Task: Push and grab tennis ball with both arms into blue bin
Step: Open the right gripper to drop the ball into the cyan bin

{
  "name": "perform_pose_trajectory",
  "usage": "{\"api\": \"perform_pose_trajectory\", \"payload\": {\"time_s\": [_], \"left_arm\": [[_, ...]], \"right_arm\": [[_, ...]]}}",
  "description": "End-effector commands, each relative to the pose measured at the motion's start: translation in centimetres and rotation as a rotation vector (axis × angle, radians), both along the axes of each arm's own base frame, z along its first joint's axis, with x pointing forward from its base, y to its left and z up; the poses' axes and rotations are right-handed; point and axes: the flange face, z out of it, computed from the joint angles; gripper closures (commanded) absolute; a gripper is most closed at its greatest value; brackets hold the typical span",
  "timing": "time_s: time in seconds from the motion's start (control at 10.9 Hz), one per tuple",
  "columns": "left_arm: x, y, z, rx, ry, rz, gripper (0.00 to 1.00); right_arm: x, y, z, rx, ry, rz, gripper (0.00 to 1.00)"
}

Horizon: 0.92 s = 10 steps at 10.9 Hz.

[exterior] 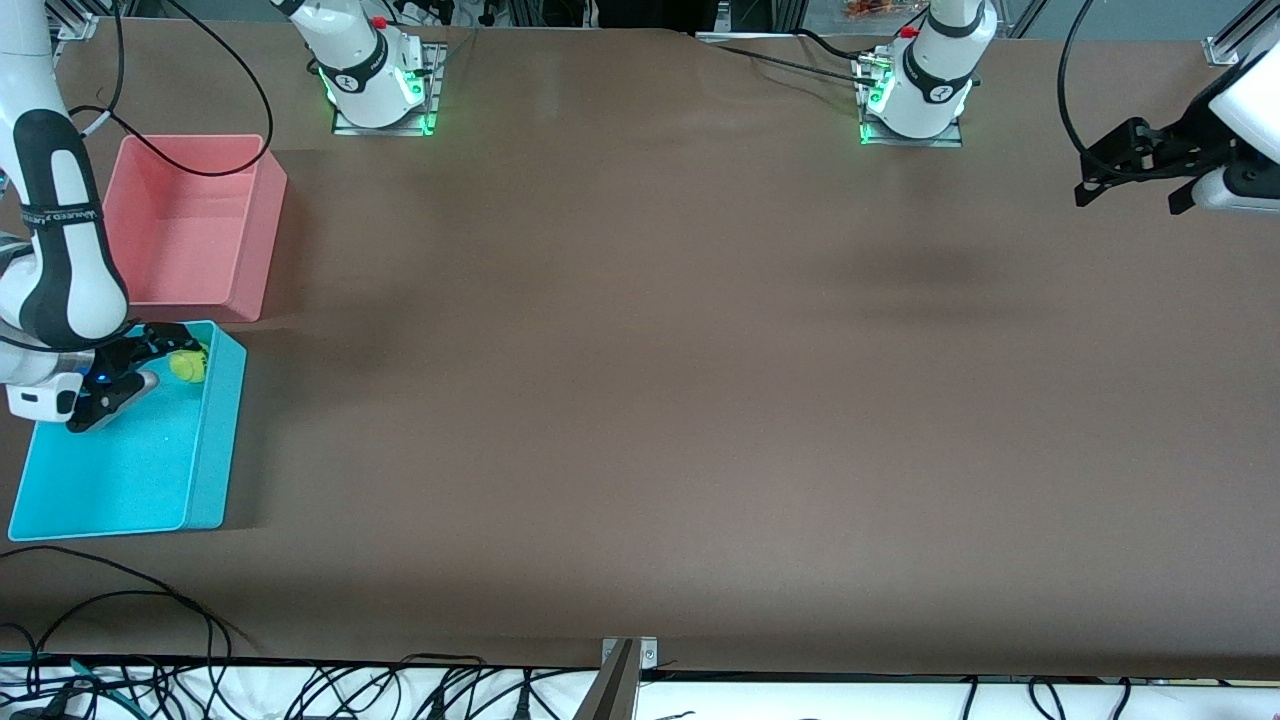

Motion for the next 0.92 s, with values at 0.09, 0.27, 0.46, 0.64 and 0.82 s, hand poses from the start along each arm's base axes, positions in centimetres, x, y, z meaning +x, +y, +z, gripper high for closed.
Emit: {"api": "perform_pose_trajectory", "payload": {"time_s": [0.09, 0.27, 0.46, 0.64, 0.82], "left_arm": [[0.1, -1.3, 0.7, -0.007, -0.002, -0.014, 0.00], [0.0, -1.8, 0.8, -0.002, -0.004, -0.023, 0.00], [0.0, -2.3, 0.7, 0.002, -0.003, -0.033, 0.00], [-0.1, -2.3, 0.8, 0.002, -0.004, -0.031, 0.00], [-0.1, -2.3, 0.8, 0.002, -0.004, -0.031, 0.00]], "right_arm": [[3.1, 0.6, 8.1, -0.019, 0.000, -0.106, 0.00], [3.2, 1.5, 12.5, -0.022, 0.021, -0.150, 0.00], [3.5, 2.1, 19.3, -0.064, -0.055, -0.205, 0.00], [2.2, 2.6, 24.8, -0.079, -0.104, -0.384, 0.00], [1.3, 5.4, 28.8, -0.112, -0.117, -0.562, 0.00]]}}
